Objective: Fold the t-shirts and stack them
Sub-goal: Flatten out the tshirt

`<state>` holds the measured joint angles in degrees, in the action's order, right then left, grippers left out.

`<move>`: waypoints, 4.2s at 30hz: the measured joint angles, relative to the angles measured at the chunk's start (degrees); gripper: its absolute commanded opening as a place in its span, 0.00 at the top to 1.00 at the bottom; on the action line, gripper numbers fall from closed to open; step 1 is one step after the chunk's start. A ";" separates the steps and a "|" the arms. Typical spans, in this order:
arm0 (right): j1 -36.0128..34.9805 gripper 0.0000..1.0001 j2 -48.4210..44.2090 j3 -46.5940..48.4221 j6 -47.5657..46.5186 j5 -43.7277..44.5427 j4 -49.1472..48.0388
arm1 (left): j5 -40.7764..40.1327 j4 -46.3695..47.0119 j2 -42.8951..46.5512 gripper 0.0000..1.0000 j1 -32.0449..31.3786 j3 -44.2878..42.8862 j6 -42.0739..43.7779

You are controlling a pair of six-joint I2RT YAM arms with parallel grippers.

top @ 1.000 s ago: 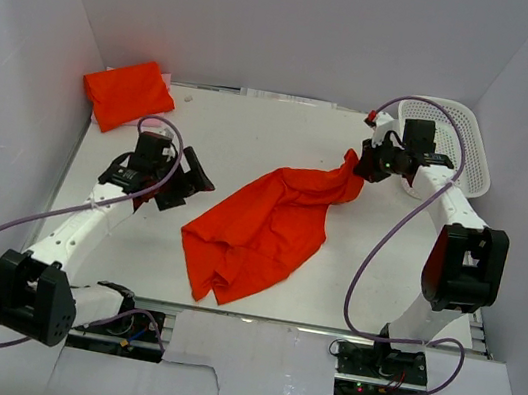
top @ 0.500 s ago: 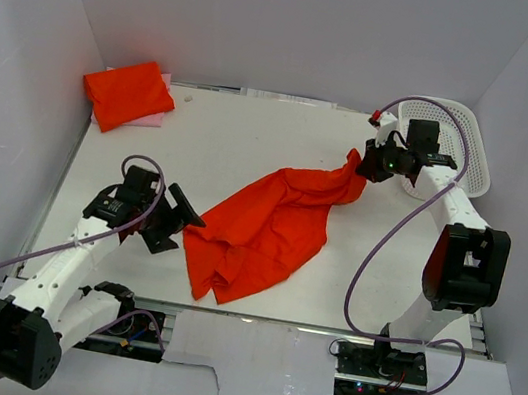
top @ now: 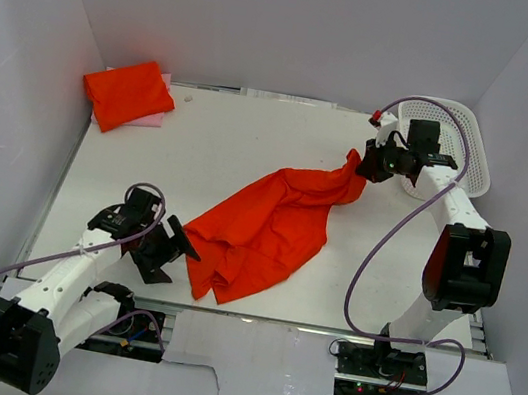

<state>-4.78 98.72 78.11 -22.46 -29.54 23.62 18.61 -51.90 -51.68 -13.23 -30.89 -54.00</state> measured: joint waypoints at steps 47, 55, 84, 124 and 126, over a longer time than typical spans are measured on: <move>2.21 0.92 -0.72 -0.61 0.00 -3.69 0.15 | -2.16 14.69 -2.43 0.37 -12.90 9.66 -13.07; 2.64 0.92 -0.87 -1.07 -0.02 -4.26 0.20 | -2.49 16.35 -1.51 0.59 -13.49 11.43 -14.43; 3.28 0.92 4.15 24.39 2.38 -8.61 11.74 | -23.12 14.45 -44.06 1.00 -8.13 -36.41 13.16; 2.12 0.92 -32.63 -2.49 3.74 -11.74 21.64 | -1.88 6.08 -24.61 1.00 -4.09 -35.28 21.14; 2.14 0.92 -29.29 -5.16 3.72 -10.43 22.05 | -1.29 5.33 -28.76 1.00 -4.09 -32.76 21.40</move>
<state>-2.63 69.43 72.95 -18.74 -39.97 45.67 17.32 -46.57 -80.44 -17.32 -63.66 -32.60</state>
